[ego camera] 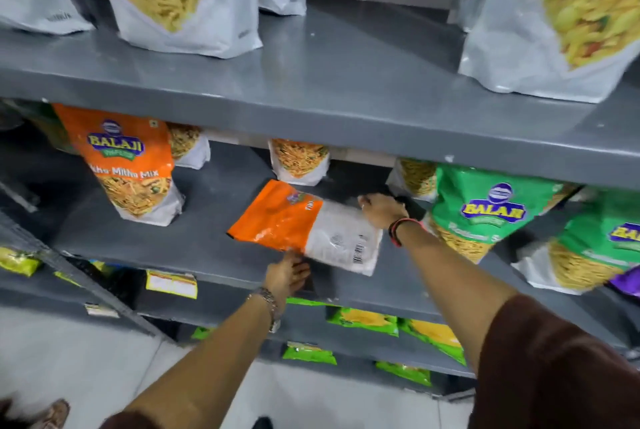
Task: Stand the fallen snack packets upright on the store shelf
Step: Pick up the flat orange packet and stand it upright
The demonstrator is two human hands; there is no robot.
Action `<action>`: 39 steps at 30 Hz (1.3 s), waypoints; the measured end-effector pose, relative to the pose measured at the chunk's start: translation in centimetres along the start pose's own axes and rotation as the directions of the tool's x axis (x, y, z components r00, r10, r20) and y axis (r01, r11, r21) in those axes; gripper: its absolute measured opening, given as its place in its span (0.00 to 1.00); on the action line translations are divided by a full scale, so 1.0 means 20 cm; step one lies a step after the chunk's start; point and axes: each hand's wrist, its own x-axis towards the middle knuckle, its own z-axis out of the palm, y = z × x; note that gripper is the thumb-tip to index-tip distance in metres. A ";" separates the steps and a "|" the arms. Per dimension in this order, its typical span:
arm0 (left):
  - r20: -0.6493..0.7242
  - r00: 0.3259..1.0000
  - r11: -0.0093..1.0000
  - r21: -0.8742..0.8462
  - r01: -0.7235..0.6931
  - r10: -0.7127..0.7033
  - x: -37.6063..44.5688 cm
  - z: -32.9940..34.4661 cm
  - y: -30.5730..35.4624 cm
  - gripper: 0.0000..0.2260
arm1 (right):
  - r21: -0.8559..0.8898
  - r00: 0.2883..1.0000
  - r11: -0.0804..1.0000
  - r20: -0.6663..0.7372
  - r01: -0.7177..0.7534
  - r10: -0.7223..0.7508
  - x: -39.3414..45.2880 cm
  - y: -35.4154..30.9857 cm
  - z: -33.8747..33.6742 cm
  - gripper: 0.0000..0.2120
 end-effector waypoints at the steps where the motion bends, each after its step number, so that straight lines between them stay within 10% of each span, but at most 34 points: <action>1: 0.014 0.999 1.000 0.000 0.031 -0.031 0.03 -0.03 0.01 0.13 | -0.027 0.997 0.999 0.077 -0.022 0.024 0.04 -0.05 0.00 0.23; 11: 0.239 0.971 0.997 -0.066 0.038 -0.021 0.03 -0.19 0.14 0.05 | 0.309 0.970 0.920 0.089 -0.243 0.227 0.08 -0.20 0.06 0.04; 14: 0.316 0.943 0.993 -0.073 -0.088 0.107 -0.02 -0.33 0.19 0.06 | 0.524 0.946 0.794 0.083 -0.308 0.313 -0.07 -0.14 0.11 0.15; 22: 0.441 0.793 0.860 0.086 -0.503 0.420 -0.01 -0.47 0.53 0.05 | 0.827 0.916 0.537 -0.070 -0.168 0.395 -0.25 -0.18 0.21 0.21; 28: 0.428 0.745 0.744 0.213 -0.633 0.511 0.11 -0.37 0.75 0.10 | 0.817 0.857 0.576 -0.280 -0.024 0.433 -0.16 -0.26 0.23 0.15; 37: 0.355 0.818 0.760 0.327 -0.562 0.452 0.23 -0.33 0.63 0.05 | 0.830 0.834 0.553 -0.257 -0.068 0.488 -0.13 -0.25 0.36 0.06; 39: 0.312 0.885 0.809 0.378 -0.450 0.347 0.22 -0.33 0.57 0.18 | 0.866 0.840 0.500 -0.262 -0.012 0.474 -0.12 -0.25 0.35 0.07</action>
